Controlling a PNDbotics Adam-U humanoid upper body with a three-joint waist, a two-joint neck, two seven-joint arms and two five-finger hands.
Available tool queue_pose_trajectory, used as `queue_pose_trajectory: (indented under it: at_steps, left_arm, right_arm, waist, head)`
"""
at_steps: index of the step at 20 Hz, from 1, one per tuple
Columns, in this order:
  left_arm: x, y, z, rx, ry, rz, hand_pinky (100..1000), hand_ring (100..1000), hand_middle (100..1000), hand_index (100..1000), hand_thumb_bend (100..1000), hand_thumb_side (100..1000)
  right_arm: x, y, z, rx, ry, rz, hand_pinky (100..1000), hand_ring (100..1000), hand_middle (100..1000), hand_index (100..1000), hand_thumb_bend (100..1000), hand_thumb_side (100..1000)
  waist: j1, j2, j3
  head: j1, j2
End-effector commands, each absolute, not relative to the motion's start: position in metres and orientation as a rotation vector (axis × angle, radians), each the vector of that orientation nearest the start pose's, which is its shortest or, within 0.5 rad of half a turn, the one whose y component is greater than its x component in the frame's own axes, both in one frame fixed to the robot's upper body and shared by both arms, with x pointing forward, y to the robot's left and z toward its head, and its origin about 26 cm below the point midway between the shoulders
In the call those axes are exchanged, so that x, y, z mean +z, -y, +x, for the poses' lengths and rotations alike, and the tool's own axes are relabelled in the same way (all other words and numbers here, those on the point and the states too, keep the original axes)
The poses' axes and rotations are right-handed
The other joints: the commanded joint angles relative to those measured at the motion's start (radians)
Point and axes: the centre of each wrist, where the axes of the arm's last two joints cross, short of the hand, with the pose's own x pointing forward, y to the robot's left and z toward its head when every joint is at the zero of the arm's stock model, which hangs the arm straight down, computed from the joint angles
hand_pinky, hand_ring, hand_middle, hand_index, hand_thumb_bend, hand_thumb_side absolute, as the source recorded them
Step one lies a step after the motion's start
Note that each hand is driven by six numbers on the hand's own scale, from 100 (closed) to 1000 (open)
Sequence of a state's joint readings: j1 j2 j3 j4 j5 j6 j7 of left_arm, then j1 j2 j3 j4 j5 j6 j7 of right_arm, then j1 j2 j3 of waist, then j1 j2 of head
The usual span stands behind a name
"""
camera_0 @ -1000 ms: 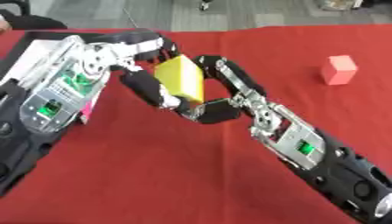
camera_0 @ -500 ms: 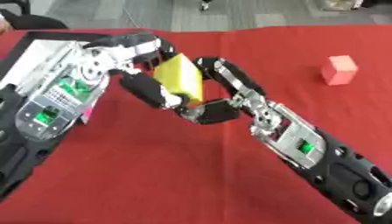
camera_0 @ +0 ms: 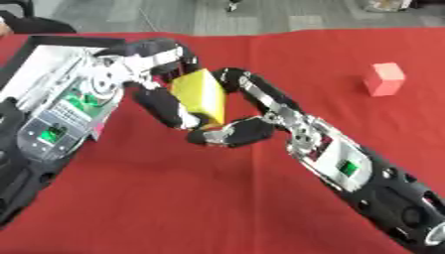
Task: Pick up the objects with one hand, pass them to the other hand, and then place them into the box on the other side of the table.
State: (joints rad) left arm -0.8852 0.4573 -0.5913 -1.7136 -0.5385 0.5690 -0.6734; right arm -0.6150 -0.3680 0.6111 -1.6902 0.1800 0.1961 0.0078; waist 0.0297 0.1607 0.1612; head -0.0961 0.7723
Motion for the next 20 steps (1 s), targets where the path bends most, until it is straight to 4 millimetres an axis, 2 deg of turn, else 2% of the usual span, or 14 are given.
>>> queue_pose_trajectory:
  at_steps: [1, 5, 9, 15, 20]
  left_arm:
    - [0.269, -0.137, 0.351, -1.522, 1.352, 0.559, 715, 595, 491, 498, 130, 110]
    - [0.265, -0.149, 0.354, -1.485, 1.339, 0.572, 706, 583, 481, 498, 157, 100]
    - [0.272, -0.164, 0.351, -1.41, 1.386, 0.608, 697, 568, 475, 489, 126, 100]
    - [0.285, -0.204, 0.347, -1.186, 1.433, 0.691, 690, 556, 472, 482, 100, 100]
    - [0.29, -0.248, 0.361, -0.988, 1.376, 0.823, 694, 565, 477, 490, 103, 100]
  right_arm:
    - [0.164, 0.123, 0.334, 1.122, 1.935, -0.152, 860, 828, 852, 941, 681, 539]
    - [0.163, 0.123, 0.334, 1.116, 1.936, -0.152, 861, 831, 855, 944, 680, 580]
    - [0.161, 0.126, 0.335, 1.121, 1.926, -0.168, 862, 831, 855, 943, 678, 577]
    - [0.165, 0.131, 0.335, 1.093, 1.926, -0.184, 861, 829, 854, 937, 663, 568]
    - [0.171, 0.134, 0.334, 1.075, 1.936, -0.191, 861, 826, 850, 930, 647, 548]
  waist:
    - [0.012, -0.025, 0.0]
    - [0.012, -0.023, 0.001]
    - [0.01, -0.022, 0.002]
    - [0.007, -0.02, 0.002]
    - [0.002, -0.018, -0.001]
  head:
    - [-0.003, -0.002]
    - [-0.006, -0.002]
    - [-0.01, -0.002]
    - [-0.008, -0.002]
    - [0.008, -0.002]
